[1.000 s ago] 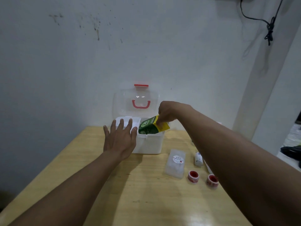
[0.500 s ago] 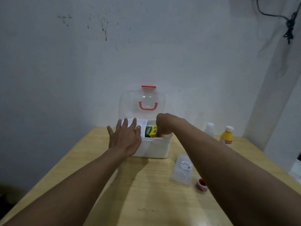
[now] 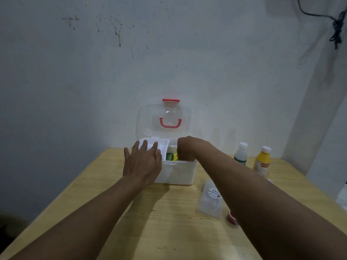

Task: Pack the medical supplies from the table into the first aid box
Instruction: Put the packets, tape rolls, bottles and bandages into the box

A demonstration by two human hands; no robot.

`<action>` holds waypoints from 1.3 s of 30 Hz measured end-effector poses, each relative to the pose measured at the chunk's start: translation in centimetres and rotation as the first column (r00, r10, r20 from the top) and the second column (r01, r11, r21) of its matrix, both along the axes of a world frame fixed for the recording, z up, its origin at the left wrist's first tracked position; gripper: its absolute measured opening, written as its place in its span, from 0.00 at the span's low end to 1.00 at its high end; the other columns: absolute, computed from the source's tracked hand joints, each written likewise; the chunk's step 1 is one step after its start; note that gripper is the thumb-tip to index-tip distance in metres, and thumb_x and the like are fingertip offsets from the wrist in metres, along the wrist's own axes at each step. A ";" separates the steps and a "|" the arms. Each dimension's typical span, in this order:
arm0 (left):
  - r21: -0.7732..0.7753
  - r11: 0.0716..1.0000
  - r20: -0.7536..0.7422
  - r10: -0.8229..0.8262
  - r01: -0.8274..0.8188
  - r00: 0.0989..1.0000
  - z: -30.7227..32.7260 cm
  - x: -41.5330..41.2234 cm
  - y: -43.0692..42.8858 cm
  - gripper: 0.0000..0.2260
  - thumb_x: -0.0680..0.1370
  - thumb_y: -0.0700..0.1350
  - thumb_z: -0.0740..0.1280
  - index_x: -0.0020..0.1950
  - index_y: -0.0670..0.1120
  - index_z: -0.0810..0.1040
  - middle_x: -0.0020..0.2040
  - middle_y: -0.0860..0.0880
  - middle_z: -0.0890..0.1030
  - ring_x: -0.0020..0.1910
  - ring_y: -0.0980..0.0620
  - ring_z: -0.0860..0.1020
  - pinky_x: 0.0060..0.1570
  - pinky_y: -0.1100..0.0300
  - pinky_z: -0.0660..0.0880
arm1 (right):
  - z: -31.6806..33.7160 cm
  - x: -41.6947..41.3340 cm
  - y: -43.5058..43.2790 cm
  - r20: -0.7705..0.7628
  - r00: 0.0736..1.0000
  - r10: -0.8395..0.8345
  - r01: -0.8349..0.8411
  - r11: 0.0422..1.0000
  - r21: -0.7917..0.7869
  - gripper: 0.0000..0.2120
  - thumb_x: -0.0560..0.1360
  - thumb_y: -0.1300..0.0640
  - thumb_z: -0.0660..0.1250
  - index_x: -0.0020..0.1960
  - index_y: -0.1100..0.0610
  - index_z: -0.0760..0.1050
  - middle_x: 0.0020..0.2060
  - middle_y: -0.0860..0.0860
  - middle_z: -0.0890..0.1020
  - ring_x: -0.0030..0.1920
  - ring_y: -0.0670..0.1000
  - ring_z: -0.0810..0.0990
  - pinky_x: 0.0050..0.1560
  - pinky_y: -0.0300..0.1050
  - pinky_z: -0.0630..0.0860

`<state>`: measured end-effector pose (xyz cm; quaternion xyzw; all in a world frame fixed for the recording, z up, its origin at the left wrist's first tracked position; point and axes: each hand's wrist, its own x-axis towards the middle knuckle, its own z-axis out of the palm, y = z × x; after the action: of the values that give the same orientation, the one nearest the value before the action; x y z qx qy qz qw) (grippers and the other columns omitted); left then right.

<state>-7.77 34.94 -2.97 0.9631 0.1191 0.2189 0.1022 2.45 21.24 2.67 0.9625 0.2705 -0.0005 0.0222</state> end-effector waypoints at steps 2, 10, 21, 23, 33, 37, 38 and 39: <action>-0.006 1.000 0.000 0.005 -0.005 1.000 -0.1 0.2 0.0 0.23 0.84 0.56 0.46 0.78 0.56 0.62 0.80 0.47 0.60 0.79 0.45 0.53 0.76 0.39 0.45 | -0.1 0.2 0.2 -0.007 1.000 0.005 -0.005 1.000 -0.003 0.12 0.74 0.58 0.71 0.56 0.61 0.79 0.43 0.55 0.79 0.43 0.54 0.78 0.49 0.48 0.79; -0.005 1.000 -0.005 0.019 -0.019 1.000 -0.3 0.2 0.0 0.25 0.82 0.57 0.44 0.79 0.55 0.61 0.79 0.48 0.62 0.79 0.45 0.54 0.76 0.39 0.47 | -0.6 0.3 0.5 -0.046 0.999 0.009 -0.006 0.998 0.064 0.08 0.73 0.57 0.73 0.44 0.57 0.73 0.35 0.51 0.74 0.40 0.54 0.76 0.43 0.45 0.75; -0.022 0.999 0.005 0.028 -0.028 1.000 -0.3 0.3 -0.1 0.32 0.76 0.59 0.40 0.78 0.54 0.63 0.79 0.48 0.63 0.79 0.46 0.55 0.77 0.39 0.47 | 0.2 0.1 0.8 -0.187 0.982 -0.015 0.044 0.988 0.147 0.05 0.77 0.60 0.64 0.42 0.58 0.74 0.39 0.54 0.79 0.36 0.51 0.78 0.38 0.43 0.78; -0.013 0.999 0.005 0.030 -0.030 1.000 -0.3 0.3 -0.1 0.32 0.76 0.59 0.40 0.78 0.54 0.63 0.79 0.48 0.63 0.79 0.46 0.55 0.77 0.39 0.48 | 0.4 0.0 0.7 -0.211 0.977 -0.027 0.065 0.982 0.178 0.04 0.77 0.59 0.64 0.49 0.60 0.76 0.43 0.56 0.82 0.40 0.53 0.83 0.43 0.46 0.82; -0.016 1.000 0.006 0.018 -0.018 1.000 -0.2 0.2 -0.1 0.25 0.83 0.58 0.44 0.79 0.55 0.60 0.79 0.49 0.61 0.80 0.45 0.53 0.76 0.39 0.45 | 2.1 -1.6 -0.6 -0.131 0.991 0.002 0.033 0.965 0.260 0.21 0.81 0.54 0.59 0.73 0.58 0.65 0.66 0.59 0.76 0.62 0.58 0.77 0.57 0.48 0.74; -0.017 1.000 0.002 0.002 -0.002 1.000 0.1 0.0 -0.2 0.25 0.83 0.58 0.44 0.79 0.54 0.59 0.80 0.48 0.60 0.80 0.45 0.51 0.76 0.39 0.43 | 2.5 -2.4 -0.9 -0.114 0.993 0.031 -0.002 0.969 0.248 0.29 0.83 0.42 0.53 0.78 0.57 0.59 0.75 0.56 0.67 0.73 0.58 0.68 0.68 0.50 0.66; -0.005 1.000 -0.001 0.004 -0.004 1.000 0.1 -0.1 -0.2 0.25 0.83 0.58 0.44 0.80 0.55 0.58 0.80 0.48 0.60 0.80 0.45 0.51 0.75 0.38 0.43 | 2.6 -2.7 -1.0 -0.102 0.994 0.043 -0.018 0.972 0.234 0.30 0.83 0.41 0.52 0.78 0.57 0.59 0.76 0.55 0.66 0.74 0.57 0.66 0.70 0.50 0.64; 0.008 1.000 -0.004 0.007 -0.007 1.000 0.2 -0.1 -0.2 0.25 0.83 0.58 0.43 0.80 0.55 0.58 0.80 0.48 0.60 0.80 0.45 0.51 0.75 0.37 0.42 | 2.7 -3.0 -1.1 -0.091 0.995 0.052 -0.030 0.974 0.224 0.30 0.83 0.40 0.52 0.79 0.57 0.59 0.77 0.55 0.65 0.75 0.57 0.65 0.71 0.50 0.63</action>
<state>-7.87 34.71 -2.79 0.9635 0.1219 0.2177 0.0971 -0.52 20.11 5.42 0.9519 0.2895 -0.0159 -0.0987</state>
